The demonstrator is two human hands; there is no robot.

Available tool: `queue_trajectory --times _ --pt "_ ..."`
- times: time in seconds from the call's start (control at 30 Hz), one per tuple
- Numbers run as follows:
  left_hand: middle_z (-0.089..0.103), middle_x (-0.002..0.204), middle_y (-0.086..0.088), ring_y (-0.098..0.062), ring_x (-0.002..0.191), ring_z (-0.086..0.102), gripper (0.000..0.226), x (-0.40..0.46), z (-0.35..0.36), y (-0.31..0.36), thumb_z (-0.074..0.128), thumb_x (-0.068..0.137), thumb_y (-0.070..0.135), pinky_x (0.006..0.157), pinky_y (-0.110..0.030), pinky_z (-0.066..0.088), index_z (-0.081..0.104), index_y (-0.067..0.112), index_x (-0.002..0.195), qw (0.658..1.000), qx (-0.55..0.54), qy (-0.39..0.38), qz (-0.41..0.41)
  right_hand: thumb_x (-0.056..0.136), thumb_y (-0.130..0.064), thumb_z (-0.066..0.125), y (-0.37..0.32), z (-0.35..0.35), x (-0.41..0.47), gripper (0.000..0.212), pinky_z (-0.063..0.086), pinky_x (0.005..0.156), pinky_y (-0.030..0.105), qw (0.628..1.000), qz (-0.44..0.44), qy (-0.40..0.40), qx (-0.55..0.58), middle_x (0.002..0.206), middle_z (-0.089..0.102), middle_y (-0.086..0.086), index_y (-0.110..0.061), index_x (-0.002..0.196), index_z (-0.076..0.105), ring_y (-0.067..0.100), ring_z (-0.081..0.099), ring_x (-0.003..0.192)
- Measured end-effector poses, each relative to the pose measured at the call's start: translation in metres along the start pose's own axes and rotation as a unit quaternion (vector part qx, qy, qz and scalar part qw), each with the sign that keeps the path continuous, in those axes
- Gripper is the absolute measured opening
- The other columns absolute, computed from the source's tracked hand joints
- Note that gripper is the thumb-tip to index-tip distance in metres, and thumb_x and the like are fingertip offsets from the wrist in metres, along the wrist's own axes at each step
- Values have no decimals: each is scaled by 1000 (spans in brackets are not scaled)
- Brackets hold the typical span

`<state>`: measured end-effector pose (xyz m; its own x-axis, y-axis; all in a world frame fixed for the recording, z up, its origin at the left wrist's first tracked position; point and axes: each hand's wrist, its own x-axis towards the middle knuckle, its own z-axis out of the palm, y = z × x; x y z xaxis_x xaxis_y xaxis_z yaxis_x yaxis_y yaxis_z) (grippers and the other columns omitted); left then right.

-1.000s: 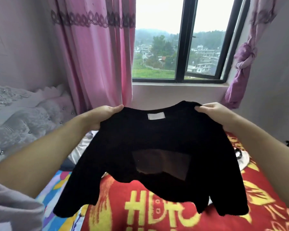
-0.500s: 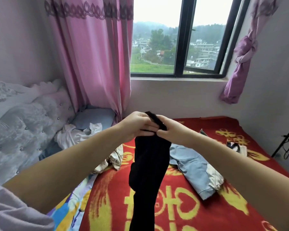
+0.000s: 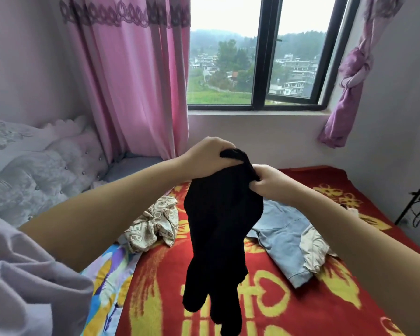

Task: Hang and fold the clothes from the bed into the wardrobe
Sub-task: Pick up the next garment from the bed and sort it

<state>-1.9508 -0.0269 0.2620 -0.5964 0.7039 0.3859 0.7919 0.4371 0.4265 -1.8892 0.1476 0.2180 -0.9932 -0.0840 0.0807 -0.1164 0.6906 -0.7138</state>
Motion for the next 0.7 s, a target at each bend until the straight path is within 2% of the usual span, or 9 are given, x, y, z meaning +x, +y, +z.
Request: queue_trajectory --times 0.1,0.17,0.2,0.27,0.33,0.4,0.5,0.6,0.7 --pt "71 88 8 -12 84 65 20 13 -4 13 62 91 30 80 -29 51 75 16 99 998 67 -22 -2 92 -10 50 7 -3 -11 25 45 73 18 987 22 -48 154 97 64 -6 -12 115 59 5 59 84" --pt "73 93 5 -14 86 65 23 21 -5 17 60 90 33 81 -32 52 75 19 99 994 104 -19 -5 93 -22 59 14 3 -14 33 48 89 20 984 -1 -60 167 114 63 -11 -26 124 52 0 60 103" --pt "73 92 4 -14 86 65 24 24 -5 18 59 90 34 81 -33 52 75 18 98 994 111 -17 -2 91 -21 62 19 9 -13 36 48 90 21 989 0 -43 143 114 62 -11 -28 124 49 1 59 104" --pt "70 85 7 -12 82 64 20 29 -4 21 59 90 30 77 -27 51 73 16 90 994 103 -21 5 85 -13 60 28 19 -8 23 46 77 26 997 25 5 75 96 62 -6 -25 103 54 7 58 87" --pt "61 75 16 -4 74 58 13 29 -6 19 61 90 25 70 -18 46 64 24 77 997 69 -36 10 80 -9 54 38 20 -2 10 38 64 29 998 49 5 30 74 53 -1 -16 76 49 13 49 69" --pt "56 69 18 4 66 54 21 27 -11 10 63 91 21 67 -14 43 57 30 73 999 26 -46 2 80 -12 54 53 13 3 9 34 63 30 997 73 -22 4 71 50 2 -10 72 50 15 47 68" --pt "58 69 12 5 61 54 13 18 -19 -11 63 91 23 64 -17 46 63 19 79 999 -29 -11 -40 80 -15 55 81 1 5 8 35 61 29 991 93 -64 -77 69 52 1 -8 75 56 15 49 65" --pt "51 60 10 4 49 48 25 11 -29 -34 65 90 25 54 -11 39 56 17 69 996 -35 41 -73 87 -17 52 106 -5 8 21 33 55 28 989 116 9 -90 62 51 0 -14 66 53 15 48 57" --pt "48 57 5 0 46 44 27 9 -28 -57 67 88 23 48 -12 37 56 4 72 991 -71 9 -114 95 -16 44 121 -3 17 23 31 59 33 981 104 136 -93 64 49 3 -10 73 46 22 47 65"
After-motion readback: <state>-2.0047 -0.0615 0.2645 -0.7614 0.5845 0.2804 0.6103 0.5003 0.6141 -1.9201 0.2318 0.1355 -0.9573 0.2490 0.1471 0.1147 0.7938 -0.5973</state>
